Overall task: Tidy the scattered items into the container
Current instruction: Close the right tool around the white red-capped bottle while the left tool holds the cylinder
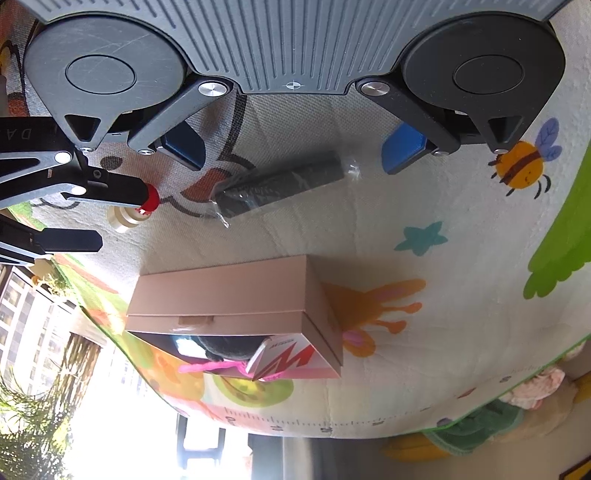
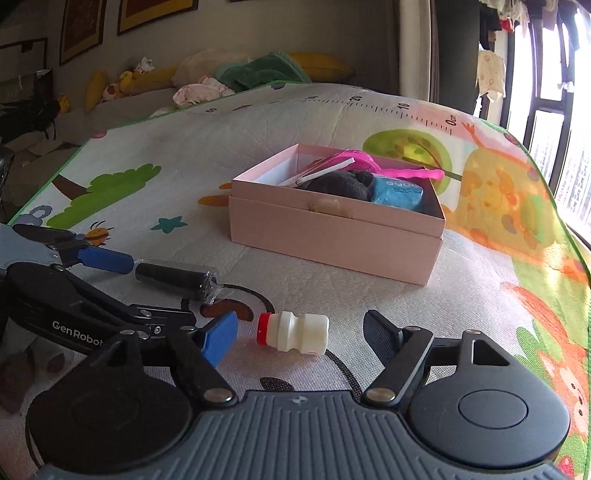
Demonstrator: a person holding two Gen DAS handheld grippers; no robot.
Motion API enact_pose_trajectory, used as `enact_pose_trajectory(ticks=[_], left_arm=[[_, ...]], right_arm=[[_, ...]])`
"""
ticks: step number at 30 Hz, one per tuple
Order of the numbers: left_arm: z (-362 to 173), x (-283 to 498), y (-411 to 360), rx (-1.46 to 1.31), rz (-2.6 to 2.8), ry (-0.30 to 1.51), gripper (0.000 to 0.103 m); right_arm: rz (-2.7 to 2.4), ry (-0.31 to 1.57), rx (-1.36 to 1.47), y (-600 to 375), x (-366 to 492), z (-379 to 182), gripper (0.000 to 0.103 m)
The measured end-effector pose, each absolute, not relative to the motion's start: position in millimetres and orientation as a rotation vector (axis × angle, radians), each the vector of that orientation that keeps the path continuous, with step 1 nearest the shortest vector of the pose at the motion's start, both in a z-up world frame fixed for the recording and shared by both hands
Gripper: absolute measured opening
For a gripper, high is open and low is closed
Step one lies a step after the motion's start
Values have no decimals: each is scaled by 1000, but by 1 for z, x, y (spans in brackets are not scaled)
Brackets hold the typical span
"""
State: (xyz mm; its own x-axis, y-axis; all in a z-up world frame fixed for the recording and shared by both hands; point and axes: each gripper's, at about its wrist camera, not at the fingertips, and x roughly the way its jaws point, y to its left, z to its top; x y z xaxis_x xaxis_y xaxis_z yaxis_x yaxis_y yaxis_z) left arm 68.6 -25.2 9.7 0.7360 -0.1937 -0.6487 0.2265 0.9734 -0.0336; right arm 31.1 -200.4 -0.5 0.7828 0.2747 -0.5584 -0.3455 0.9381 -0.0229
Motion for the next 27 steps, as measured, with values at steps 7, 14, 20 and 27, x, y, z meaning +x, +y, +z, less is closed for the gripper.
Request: enact_pose_trajectory(ticks=[7, 14, 20, 27], left_arm=[[12, 71, -20, 67, -232, 720, 103], [13, 81, 10, 89, -93, 737, 103], [14, 81, 25, 59, -45, 747, 103], [13, 79, 25, 30, -24, 746, 103]], right_arm=[[320, 595, -76, -209, 35, -7, 76], [328, 611, -74, -208, 36, -10, 76], [336, 617, -118, -200, 35, -12, 78], [326, 616, -121, -199, 36, -13, 67]])
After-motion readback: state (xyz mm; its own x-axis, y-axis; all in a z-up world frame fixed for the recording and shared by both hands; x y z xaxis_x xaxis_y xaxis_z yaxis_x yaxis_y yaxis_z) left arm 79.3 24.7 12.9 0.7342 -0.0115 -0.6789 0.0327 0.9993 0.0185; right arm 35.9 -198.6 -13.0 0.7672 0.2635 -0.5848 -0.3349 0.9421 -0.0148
